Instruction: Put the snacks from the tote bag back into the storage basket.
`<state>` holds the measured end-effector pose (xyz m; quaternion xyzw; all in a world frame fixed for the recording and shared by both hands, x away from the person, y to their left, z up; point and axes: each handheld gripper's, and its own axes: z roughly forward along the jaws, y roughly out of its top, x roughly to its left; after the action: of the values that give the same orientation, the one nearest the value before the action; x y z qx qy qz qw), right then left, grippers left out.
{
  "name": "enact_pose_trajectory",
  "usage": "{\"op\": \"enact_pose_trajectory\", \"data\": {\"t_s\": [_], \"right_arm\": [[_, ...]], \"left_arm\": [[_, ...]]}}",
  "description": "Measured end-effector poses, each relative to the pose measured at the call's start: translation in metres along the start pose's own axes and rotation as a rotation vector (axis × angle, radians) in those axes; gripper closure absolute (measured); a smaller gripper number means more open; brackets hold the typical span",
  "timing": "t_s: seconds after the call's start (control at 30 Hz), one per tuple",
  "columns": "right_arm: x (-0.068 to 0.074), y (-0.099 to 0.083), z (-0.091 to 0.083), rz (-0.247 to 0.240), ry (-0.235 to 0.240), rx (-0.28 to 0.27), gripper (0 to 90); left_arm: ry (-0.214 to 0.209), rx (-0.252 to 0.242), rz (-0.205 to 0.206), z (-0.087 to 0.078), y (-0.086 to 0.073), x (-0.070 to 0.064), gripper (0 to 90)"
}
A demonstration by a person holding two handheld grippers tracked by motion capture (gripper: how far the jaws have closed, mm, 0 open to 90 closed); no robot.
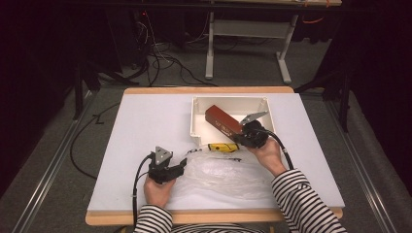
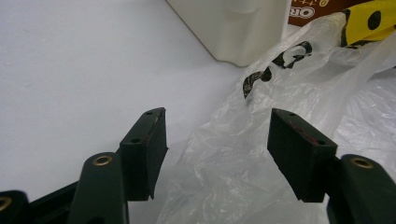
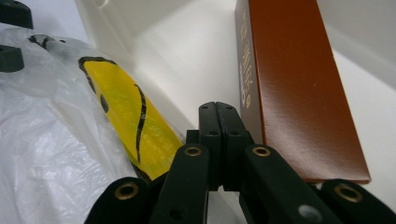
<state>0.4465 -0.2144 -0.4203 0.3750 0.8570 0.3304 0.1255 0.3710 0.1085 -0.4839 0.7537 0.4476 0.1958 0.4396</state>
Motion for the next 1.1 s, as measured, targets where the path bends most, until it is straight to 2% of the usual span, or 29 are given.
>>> {"op": "enact_pose_trajectory", "data": {"t_s": [0.2,0.4,0.87,1.1], "right_arm": [[-0.003,0.001,0.014,0.041,-0.012,0.033,90.0],[-0.005,0.001,0.019,0.045,-0.021,0.053,90.0],[-0.011,0.004,0.027,0.068,-0.036,0.081,90.0],[-0.014,0.006,0.025,0.086,-0.045,0.087,90.0]], "left_arm": [[-0.001,0.001,-0.004,0.000,0.000,0.000,37.9],[-0.001,0.002,-0.003,0.000,0.000,0.000,37.9],[-0.001,0.004,-0.003,0.001,0.000,0.000,38.1],[-0.003,0.006,-0.007,0.001,0.000,0.001,38.1]]}}
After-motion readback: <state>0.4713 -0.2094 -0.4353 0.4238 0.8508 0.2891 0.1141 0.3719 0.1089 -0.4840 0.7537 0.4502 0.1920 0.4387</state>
